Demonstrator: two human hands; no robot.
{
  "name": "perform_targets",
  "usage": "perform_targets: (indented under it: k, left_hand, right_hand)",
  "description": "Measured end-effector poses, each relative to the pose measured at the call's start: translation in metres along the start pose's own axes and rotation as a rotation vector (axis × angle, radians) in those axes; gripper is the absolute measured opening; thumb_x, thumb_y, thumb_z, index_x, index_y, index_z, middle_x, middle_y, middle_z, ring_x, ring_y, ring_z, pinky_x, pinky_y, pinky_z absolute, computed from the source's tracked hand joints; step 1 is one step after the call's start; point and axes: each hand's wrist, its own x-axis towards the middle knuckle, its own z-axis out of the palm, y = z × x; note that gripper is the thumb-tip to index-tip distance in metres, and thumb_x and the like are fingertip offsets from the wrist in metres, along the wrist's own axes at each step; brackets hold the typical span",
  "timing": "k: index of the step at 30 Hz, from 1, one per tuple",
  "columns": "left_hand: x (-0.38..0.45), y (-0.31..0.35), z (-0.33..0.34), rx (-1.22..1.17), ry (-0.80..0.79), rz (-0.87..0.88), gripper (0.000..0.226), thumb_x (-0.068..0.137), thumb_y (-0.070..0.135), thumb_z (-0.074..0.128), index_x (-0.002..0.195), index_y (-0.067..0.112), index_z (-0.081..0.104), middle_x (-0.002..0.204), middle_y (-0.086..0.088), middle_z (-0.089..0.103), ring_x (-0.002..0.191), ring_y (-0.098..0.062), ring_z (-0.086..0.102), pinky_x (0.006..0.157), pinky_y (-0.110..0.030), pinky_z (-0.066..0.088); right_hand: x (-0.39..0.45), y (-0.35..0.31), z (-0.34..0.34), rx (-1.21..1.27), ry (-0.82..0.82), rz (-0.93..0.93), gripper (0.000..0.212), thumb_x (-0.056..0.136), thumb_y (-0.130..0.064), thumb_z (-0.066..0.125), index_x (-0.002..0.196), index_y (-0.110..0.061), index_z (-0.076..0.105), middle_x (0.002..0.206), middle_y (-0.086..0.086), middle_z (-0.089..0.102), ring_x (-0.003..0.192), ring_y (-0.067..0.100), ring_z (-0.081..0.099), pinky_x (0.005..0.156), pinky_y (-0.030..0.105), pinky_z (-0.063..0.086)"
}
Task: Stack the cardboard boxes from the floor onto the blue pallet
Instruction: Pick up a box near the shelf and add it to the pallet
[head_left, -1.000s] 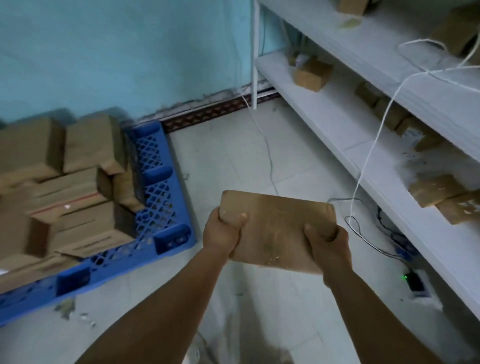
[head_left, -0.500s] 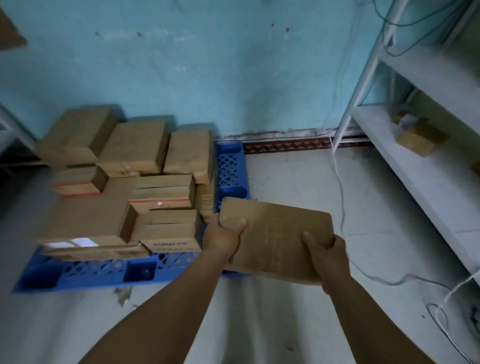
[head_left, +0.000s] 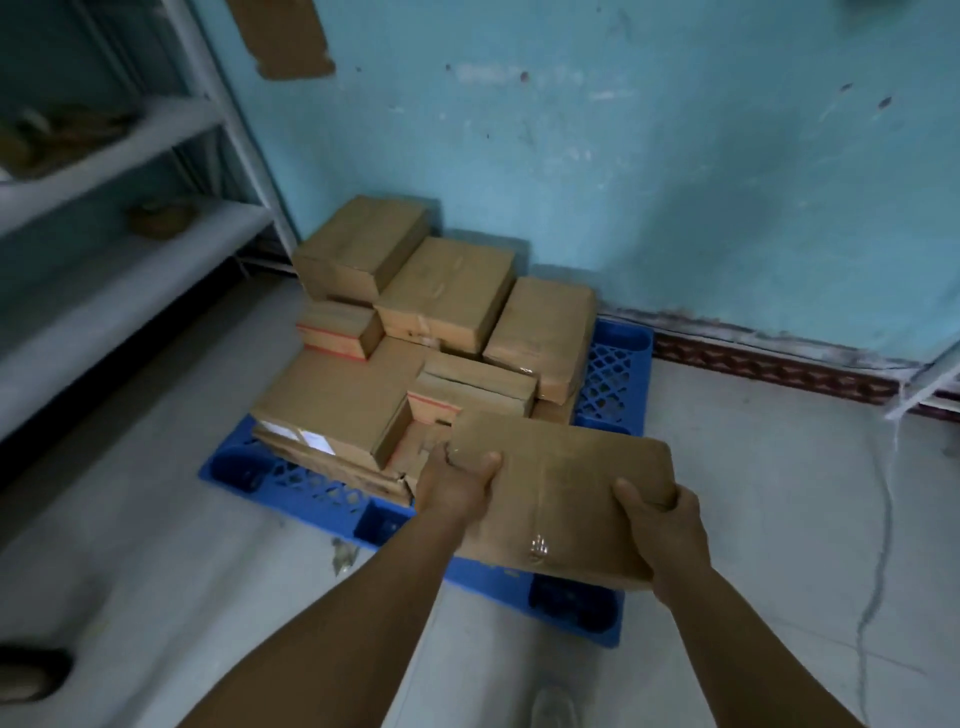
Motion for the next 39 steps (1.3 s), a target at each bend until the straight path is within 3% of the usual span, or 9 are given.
perform_targets:
  k: [5, 17, 25, 29, 34, 39]
  left_hand:
    - [0.045, 0.019, -0.017, -0.073, 0.098, -0.072, 0.073, 0.08, 0.04, 0.074, 0.141, 0.016, 0.041, 0.134, -0.006, 0.055, 0.121, -0.026, 0.052, 0.094, -0.028, 0.04]
    - [0.149, 0.021, -0.097, -0.135, 0.251, -0.2, 0.077, 0.082, 0.047, 0.07, 0.144, 0.016, 0.035, 0.138, -0.009, 0.051, 0.124, -0.03, 0.05, 0.099, -0.036, 0.041]
    - [0.269, 0.011, -0.186, -0.114, 0.195, -0.199, 0.073, 0.083, 0.047, 0.068, 0.143, 0.018, 0.037, 0.135, -0.007, 0.054, 0.119, -0.028, 0.053, 0.092, -0.03, 0.044]
    - [0.32, 0.01, -0.236, -0.08, 0.143, -0.193, 0.074, 0.086, 0.044, 0.066, 0.146, 0.016, 0.032, 0.14, -0.007, 0.047, 0.122, -0.028, 0.05, 0.084, -0.026, 0.039]
    - [0.374, 0.008, -0.275, -0.055, 0.079, -0.214, 0.085, 0.081, 0.043, 0.073, 0.149, 0.015, 0.03, 0.147, -0.008, 0.04, 0.129, -0.03, 0.044, 0.097, -0.035, 0.041]
    - [0.4, 0.011, -0.293, -0.073, 0.038, -0.218, 0.086, 0.077, 0.035, 0.079, 0.146, 0.014, 0.032, 0.138, -0.005, 0.047, 0.12, -0.027, 0.05, 0.095, -0.037, 0.046]
  right_hand:
    - [0.039, -0.047, 0.037, -0.053, -0.111, -0.067, 0.082, 0.084, -0.041, 0.069, 0.148, -0.011, 0.027, 0.144, 0.015, 0.042, 0.125, 0.037, 0.046, 0.101, 0.049, 0.041]
    - [0.077, -0.136, 0.173, -0.187, -0.324, -0.085, 0.082, 0.086, -0.04, 0.066, 0.149, -0.012, 0.023, 0.145, 0.016, 0.038, 0.127, 0.038, 0.042, 0.101, 0.047, 0.038]
    - [0.075, -0.175, 0.306, -0.253, -0.286, -0.014, 0.091, 0.086, -0.047, 0.064, 0.153, -0.013, 0.012, 0.153, 0.017, 0.027, 0.136, 0.038, 0.032, 0.11, 0.051, 0.032]
    - [0.064, -0.196, 0.369, -0.263, -0.286, 0.021, 0.083, 0.091, -0.04, 0.06, 0.152, -0.008, 0.015, 0.153, 0.018, 0.029, 0.138, 0.035, 0.031, 0.11, 0.043, 0.028]
    - [0.058, -0.209, 0.423, -0.179, -0.281, 0.072, 0.087, 0.088, -0.031, 0.066, 0.153, -0.009, 0.011, 0.153, 0.017, 0.028, 0.138, 0.036, 0.032, 0.109, 0.045, 0.031]
    - [0.064, -0.213, 0.45, -0.176, -0.287, 0.101, 0.084, 0.089, -0.029, 0.065, 0.152, -0.006, 0.015, 0.151, 0.019, 0.032, 0.136, 0.038, 0.035, 0.109, 0.045, 0.033]
